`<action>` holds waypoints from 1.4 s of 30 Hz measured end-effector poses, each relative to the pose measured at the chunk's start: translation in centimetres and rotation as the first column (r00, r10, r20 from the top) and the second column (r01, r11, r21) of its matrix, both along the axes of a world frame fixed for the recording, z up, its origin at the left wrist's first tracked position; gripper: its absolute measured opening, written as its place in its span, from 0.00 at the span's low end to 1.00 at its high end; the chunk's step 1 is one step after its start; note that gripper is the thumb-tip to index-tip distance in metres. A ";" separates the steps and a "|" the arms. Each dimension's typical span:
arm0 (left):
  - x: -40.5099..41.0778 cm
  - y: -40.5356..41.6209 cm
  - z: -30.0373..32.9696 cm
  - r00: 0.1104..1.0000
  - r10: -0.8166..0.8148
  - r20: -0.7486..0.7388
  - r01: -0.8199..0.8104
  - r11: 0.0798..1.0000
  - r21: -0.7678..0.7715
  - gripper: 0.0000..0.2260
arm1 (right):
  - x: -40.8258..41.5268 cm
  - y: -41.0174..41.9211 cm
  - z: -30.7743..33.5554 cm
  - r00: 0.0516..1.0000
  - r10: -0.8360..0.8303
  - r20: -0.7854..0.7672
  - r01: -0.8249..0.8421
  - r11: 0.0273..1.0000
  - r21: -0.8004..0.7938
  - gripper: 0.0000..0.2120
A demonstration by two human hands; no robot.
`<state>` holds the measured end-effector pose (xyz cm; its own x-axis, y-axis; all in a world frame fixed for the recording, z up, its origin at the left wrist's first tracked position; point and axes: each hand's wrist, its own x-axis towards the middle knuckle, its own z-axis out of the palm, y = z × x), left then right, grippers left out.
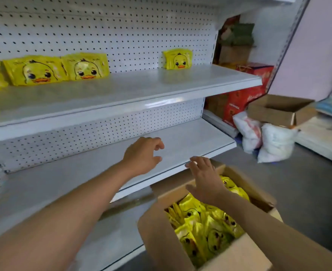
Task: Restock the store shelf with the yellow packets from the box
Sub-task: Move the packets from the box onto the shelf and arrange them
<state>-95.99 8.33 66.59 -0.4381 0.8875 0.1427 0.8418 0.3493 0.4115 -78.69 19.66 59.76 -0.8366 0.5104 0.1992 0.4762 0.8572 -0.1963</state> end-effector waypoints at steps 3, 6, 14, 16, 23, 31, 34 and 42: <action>3.0 2.9 -3.7 0.998 -0.045 0.043 0.049 0.996 -0.078 0.14 | 4.5 2.5 -2.2 0.987 -0.101 0.123 0.107 0.993 -0.040 0.31; 5.0 5.2 -7.3 0.993 -0.057 0.108 0.073 0.986 -0.149 0.14 | 7.8 4.7 -4.5 0.961 -0.180 0.212 0.203 0.975 -0.092 0.31; 5.5 10.9 -17.5 0.971 -0.063 0.230 0.153 0.903 -0.401 0.17 | 11.8 8.8 -11.3 0.897 -0.299 0.324 0.389 0.884 -0.260 0.28; 5.3 11.9 -20.2 0.963 -0.083 0.257 0.200 0.858 -0.473 0.18 | 11.9 9.5 -13.1 0.886 -0.310 0.344 0.418 0.855 -0.307 0.27; 5.6 12.1 -29.9 0.949 -0.130 0.289 0.303 0.632 -0.713 0.24 | 11.3 10.6 -19.2 0.849 -0.321 0.419 0.497 0.753 -0.431 0.26; 6.3 11.9 -35.4 0.972 -0.164 0.165 0.228 0.529 -0.817 0.20 | 11.0 10.9 -24.0 0.830 -0.285 0.480 0.526 0.686 -0.503 0.26; 6.2 12.6 -35.8 0.972 -0.182 0.148 0.223 0.521 -0.824 0.17 | 10.8 11.7 -25.3 0.839 -0.230 0.492 0.495 0.698 -0.517 0.28; 5.9 11.8 -35.6 0.940 -0.046 0.338 0.289 0.634 -0.717 0.08 | 8.4 14.1 -29.1 0.862 -0.062 0.504 0.388 0.719 -0.576 0.33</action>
